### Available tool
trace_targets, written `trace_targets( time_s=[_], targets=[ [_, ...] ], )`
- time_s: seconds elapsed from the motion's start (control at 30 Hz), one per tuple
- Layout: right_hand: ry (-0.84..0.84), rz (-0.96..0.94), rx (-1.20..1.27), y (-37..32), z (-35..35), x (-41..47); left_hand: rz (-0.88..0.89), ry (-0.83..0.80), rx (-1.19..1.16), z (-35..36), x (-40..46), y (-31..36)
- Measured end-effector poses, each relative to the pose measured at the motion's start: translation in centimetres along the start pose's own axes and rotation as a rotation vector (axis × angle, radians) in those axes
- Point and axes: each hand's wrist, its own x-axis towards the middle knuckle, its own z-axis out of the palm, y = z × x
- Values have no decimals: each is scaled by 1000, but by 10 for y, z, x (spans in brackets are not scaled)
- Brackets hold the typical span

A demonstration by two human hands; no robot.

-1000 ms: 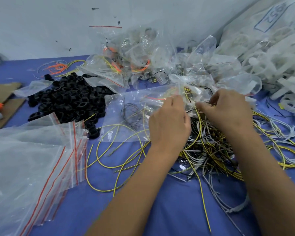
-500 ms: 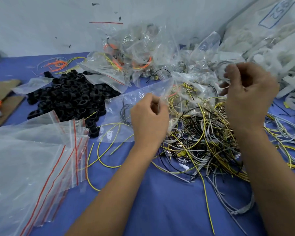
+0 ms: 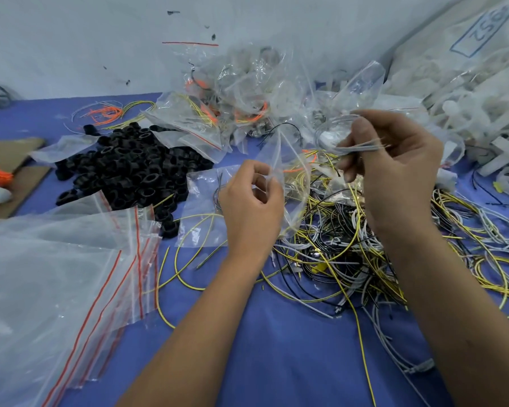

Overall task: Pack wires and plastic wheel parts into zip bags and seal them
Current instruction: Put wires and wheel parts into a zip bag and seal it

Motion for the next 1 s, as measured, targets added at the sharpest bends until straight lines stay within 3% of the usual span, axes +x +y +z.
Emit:
trace_targets(
  time_s=[0.13,0.23,0.47,0.63,0.9,1.0],
  targets=[
    [-146,-11,-364,0,3,0,15,6,-8,2,0,0],
    [-158,-3,-647,3,2,2,16,33,-7,4,-1,-1],
    [-74,66,-654,-7,-6,5,-184,192,-58,4,2,-5],
    [-183,103,-806,-15,-6,11,-270,221,-119,2,4,-3],
    [-452,229,-777,-10,24,9,128,94,-10,3,-3,11],
    [-407,210,-780,1,38,7,293,115,41,2,-5,18]
  ],
)
